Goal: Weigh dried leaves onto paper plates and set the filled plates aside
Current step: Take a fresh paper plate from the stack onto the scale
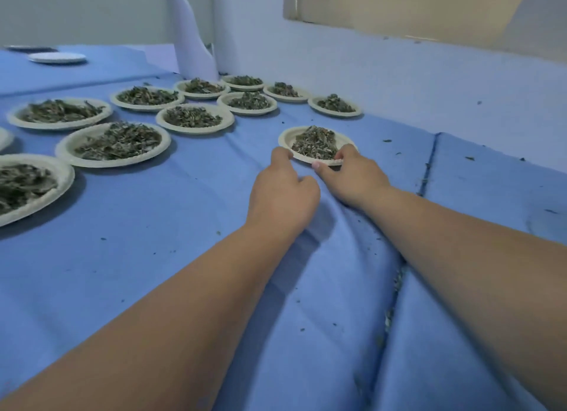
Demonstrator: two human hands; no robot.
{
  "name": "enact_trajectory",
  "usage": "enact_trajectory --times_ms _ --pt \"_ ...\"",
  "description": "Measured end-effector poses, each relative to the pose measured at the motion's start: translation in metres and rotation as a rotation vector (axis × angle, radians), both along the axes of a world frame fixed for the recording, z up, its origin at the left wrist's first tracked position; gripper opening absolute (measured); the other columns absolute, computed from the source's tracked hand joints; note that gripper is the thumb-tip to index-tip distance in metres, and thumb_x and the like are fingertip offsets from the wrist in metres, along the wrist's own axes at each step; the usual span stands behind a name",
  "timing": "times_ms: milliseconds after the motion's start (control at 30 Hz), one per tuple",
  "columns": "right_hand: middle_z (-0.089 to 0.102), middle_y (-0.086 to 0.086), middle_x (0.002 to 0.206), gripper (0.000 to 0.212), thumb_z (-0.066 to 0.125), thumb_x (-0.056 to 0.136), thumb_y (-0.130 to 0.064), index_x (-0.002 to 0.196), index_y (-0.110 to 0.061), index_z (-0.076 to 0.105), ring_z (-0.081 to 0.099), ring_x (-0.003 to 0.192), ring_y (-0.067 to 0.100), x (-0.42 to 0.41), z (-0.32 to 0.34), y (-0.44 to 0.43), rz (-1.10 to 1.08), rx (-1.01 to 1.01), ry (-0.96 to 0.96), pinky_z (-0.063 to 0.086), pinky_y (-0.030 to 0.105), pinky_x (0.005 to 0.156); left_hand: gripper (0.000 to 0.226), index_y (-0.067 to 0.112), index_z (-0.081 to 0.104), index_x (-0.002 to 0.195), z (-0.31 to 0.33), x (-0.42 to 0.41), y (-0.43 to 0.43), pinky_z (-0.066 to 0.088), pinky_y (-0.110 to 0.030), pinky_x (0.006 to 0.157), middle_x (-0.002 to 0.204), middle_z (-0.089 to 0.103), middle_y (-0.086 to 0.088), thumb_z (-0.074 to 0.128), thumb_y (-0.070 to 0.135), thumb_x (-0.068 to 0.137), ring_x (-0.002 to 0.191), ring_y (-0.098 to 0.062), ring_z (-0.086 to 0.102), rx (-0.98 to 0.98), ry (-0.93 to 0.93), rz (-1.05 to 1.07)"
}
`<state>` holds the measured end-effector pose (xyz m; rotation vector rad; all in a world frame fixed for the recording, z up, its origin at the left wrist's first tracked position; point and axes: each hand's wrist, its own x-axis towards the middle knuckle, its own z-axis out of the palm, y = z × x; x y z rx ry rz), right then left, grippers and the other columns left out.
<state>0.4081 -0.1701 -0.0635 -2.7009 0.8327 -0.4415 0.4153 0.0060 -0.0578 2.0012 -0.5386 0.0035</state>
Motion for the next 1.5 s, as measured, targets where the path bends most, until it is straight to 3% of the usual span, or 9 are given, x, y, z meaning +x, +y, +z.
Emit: enact_trajectory --times_ms 167,367,567,767,967,1133,1267,1367,1500 --pt "0.056 0.01 0.139 0.072 0.044 0.09 -0.072 0.139 -0.019 0.041 0.051 0.127 0.036 0.058 0.004 -0.012 -0.027 0.034 0.025 0.044 0.047 0.102 0.049 0.016 0.046 0.141 -0.002 0.003 -0.001 0.04 -0.034 0.085 0.135 0.06 -0.008 0.052 0.02 0.093 0.121 -0.028 0.056 0.017 0.002 0.003" --pt "0.052 0.011 0.143 0.076 0.041 0.091 -0.071 0.145 -0.018 0.035 0.049 0.131 0.037 0.092 0.004 -0.023 -0.042 0.034 0.04 0.042 0.05 0.105 0.046 0.02 0.044 0.14 -0.002 -0.001 -0.003 0.041 -0.035 0.081 0.128 0.062 -0.004 0.05 0.024 0.095 0.117 -0.028 0.057 0.051 -0.006 0.006" --pt "0.053 0.011 0.143 0.067 0.039 0.097 -0.064 0.147 -0.02 0.032 0.048 0.131 0.038 0.106 0.008 -0.028 -0.074 0.035 0.064 0.039 0.05 0.107 0.02 0.026 0.041 0.11 0.0 -0.003 -0.001 0.042 -0.038 0.071 0.089 0.052 0.007 0.049 0.022 0.093 0.09 -0.025 0.051 0.07 -0.011 -0.012" --pt "0.042 0.017 0.153 0.067 0.033 0.103 -0.051 0.158 -0.022 0.008 0.04 0.139 0.039 0.09 0.008 -0.02 -0.031 0.048 0.115 0.032 0.051 0.113 0.034 0.022 0.048 0.128 -0.001 -0.002 -0.002 0.046 -0.039 0.076 0.111 0.065 -0.002 0.049 0.023 0.094 0.103 -0.029 0.058 0.195 -0.109 -0.051" --pt "0.012 0.013 0.168 0.062 0.022 0.107 -0.051 0.161 -0.022 0.017 0.011 0.154 0.029 0.011 0.011 -0.01 0.173 -0.052 0.374 0.012 0.048 0.124 0.036 0.011 0.05 0.128 -0.001 -0.014 -0.005 0.035 -0.035 0.072 0.115 0.066 -0.011 0.05 0.023 0.095 0.105 -0.033 0.06 0.381 -0.289 -0.141" --pt "0.036 0.004 0.161 0.053 0.038 0.104 -0.046 0.155 -0.03 0.035 0.031 0.148 0.024 -0.097 0.033 0.008 0.337 -0.031 0.443 0.024 0.031 0.116 0.035 0.009 0.049 0.13 0.007 -0.058 -0.01 0.049 -0.044 0.081 0.115 0.069 -0.014 0.046 0.02 0.097 0.105 -0.039 0.062 0.435 -0.352 -0.242" --pt "0.031 -0.002 0.163 0.056 0.042 0.103 -0.044 0.156 -0.033 0.029 0.016 0.153 0.02 -0.189 0.048 0.016 0.349 -0.055 0.279 0.011 0.042 0.124 0.042 0.011 0.048 0.138 0.021 -0.112 -0.014 0.049 -0.042 0.09 0.129 0.065 -0.015 0.048 0.021 0.097 0.116 -0.036 0.06 0.368 -0.246 -0.238" --pt "0.032 -0.011 0.161 0.055 0.047 0.102 -0.037 0.154 -0.038 0.03 0.029 0.146 0.012 -0.261 0.064 0.018 0.338 0.004 0.082 0.019 0.031 0.119 0.039 0.016 0.051 0.135 0.031 -0.163 -0.028 0.051 -0.044 0.091 0.127 0.067 -0.011 0.05 0.022 0.096 0.114 -0.034 0.062 0.291 -0.307 -0.327" --pt "0.04 -0.021 0.153 0.051 0.051 0.1 -0.039 0.149 -0.043 0.038 0.048 0.119 -0.004 -0.363 0.081 0.01 0.228 0.003 -0.091 0.026 0.013 0.097 0.045 0.021 0.048 0.142 0.045 -0.237 -0.058 0.051 -0.046 0.094 0.125 0.068 -0.009 0.048 0.02 0.097 0.116 -0.03 0.063 0.148 -0.332 -0.454"
